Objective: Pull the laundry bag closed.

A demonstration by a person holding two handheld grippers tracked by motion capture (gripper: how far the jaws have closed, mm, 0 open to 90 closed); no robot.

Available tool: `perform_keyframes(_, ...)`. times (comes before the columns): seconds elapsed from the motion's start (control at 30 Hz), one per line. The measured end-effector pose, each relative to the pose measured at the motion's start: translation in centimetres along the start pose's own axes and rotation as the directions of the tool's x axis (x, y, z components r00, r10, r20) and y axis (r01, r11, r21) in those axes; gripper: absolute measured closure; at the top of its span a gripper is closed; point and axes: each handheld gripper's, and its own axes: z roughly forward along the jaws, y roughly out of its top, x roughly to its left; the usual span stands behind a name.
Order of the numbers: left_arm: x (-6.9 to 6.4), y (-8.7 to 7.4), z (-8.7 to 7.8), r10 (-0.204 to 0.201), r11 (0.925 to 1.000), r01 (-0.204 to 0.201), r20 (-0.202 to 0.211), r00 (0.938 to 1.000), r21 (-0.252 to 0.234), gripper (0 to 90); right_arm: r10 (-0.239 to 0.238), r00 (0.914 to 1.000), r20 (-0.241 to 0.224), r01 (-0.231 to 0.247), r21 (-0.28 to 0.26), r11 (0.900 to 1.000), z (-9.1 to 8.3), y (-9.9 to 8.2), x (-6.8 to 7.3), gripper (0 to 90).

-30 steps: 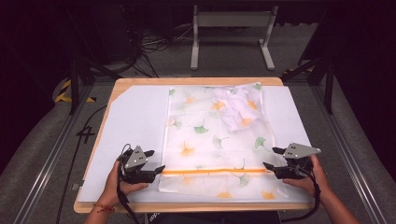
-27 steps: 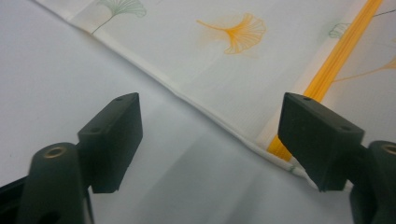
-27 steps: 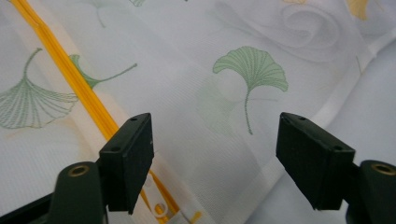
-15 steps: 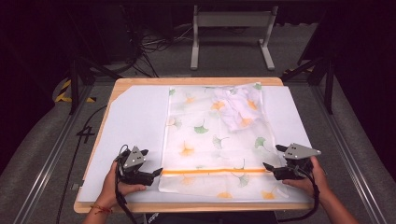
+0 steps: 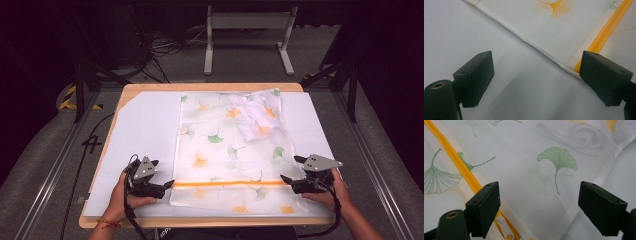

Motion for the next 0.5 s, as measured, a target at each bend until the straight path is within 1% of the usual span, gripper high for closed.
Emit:
perform_keyframes(0.07,0.03,0.01,0.00,0.002,1.0000,-0.002,0.003,1.0000,0.001,13.3,-0.007,1.0000,0.006,0.007,-0.001,1.0000,-0.02,0.04,0.07,18.6)
perform_keyframes(0.2,0.11,-0.01,0.02,0.001,1.0000,-0.001,0.005,1.0000,0.006,13.3,0.000,1.0000,0.008,0.000,-0.010,0.9999,-0.06,0.05,-0.05,18.3)
perform_keyframes(0.27,0.13,-0.07,0.04,-0.007,0.9998,0.007,0.010,0.9999,0.016,14.2,0.014,0.9999,0.006,-0.014,-0.014,0.9998,-0.11,0.03,-0.14,18.3)
perform_keyframes(0.37,0.15,-0.09,0.09,0.000,0.9998,0.000,0.010,1.0000,0.019,14.2,0.029,0.9996,-0.003,-0.029,-0.024,0.9993,-0.23,0.05,-0.25,18.1)
perform_keyframes(0.43,0.15,-0.07,0.00,0.001,0.9999,-0.001,0.011,0.9999,0.013,14.2,0.026,0.9996,0.008,-0.026,-0.027,0.9993,-0.31,0.10,-0.29,18.0)
perform_keyframes(0.5,0.27,0.01,-0.14,0.000,1.0000,0.000,0.009,1.0000,0.008,14.2,0.039,0.9992,0.005,-0.038,-0.037,0.9986,-0.41,0.13,-0.41,17.7)
